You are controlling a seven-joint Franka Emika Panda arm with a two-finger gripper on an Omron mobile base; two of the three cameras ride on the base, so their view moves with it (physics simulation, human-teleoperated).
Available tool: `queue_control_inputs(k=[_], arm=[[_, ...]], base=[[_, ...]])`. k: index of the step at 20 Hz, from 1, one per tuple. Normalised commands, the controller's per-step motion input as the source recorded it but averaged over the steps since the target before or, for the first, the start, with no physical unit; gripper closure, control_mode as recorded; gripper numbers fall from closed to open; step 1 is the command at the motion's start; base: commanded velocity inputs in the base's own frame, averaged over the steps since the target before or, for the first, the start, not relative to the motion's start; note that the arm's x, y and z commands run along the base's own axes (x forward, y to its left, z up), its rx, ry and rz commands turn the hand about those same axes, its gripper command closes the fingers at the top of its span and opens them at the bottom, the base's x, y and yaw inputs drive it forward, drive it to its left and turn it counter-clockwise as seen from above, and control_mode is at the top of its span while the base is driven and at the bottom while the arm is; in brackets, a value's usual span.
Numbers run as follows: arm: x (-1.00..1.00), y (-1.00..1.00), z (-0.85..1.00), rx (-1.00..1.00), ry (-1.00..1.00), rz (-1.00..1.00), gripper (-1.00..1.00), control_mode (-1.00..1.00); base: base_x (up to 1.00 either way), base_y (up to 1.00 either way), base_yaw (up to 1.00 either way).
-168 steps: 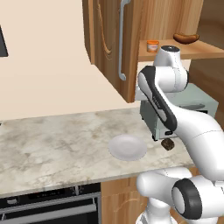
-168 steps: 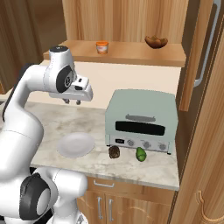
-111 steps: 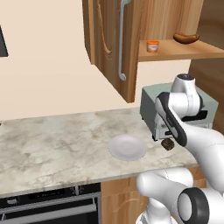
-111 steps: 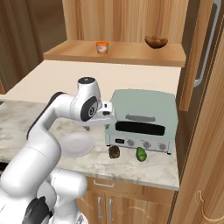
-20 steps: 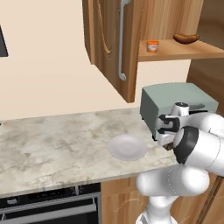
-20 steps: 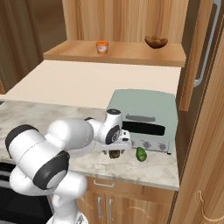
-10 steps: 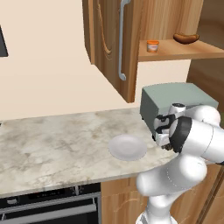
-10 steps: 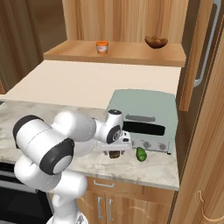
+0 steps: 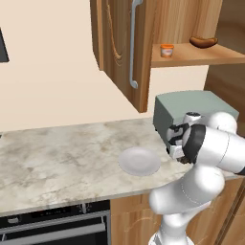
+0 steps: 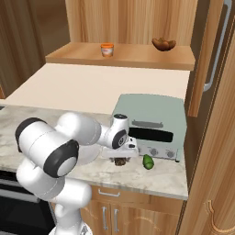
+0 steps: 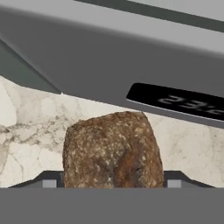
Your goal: Pick the avocado and bread from the counter and place them on the plate. Then pick the jam from the cabinet and place it next to the plate. Lastly close the cabinet door.
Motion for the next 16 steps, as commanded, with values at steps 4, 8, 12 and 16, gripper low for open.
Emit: queue_control_inputs(k=[4, 8, 12, 16], arm=[[-0.04, 0.0, -0.05, 0.0, 0.01, 0.0, 1.0, -1.0], [-0.62, 0.0, 0.01, 0.02, -0.04, 0.0, 1.0, -1.0], [-0.97, 0.0, 0.09, 0.06, -0.07, 0.0, 1.0, -1.0], [-0.69, 0.16, 0.39, 0.02, -0.11, 0.0, 1.0, -1.0]], base=[[0.0, 0.0, 0.0], [0.0, 0.0, 0.0], [0.0, 0.0, 0.0], [0.0, 0.0, 0.0]])
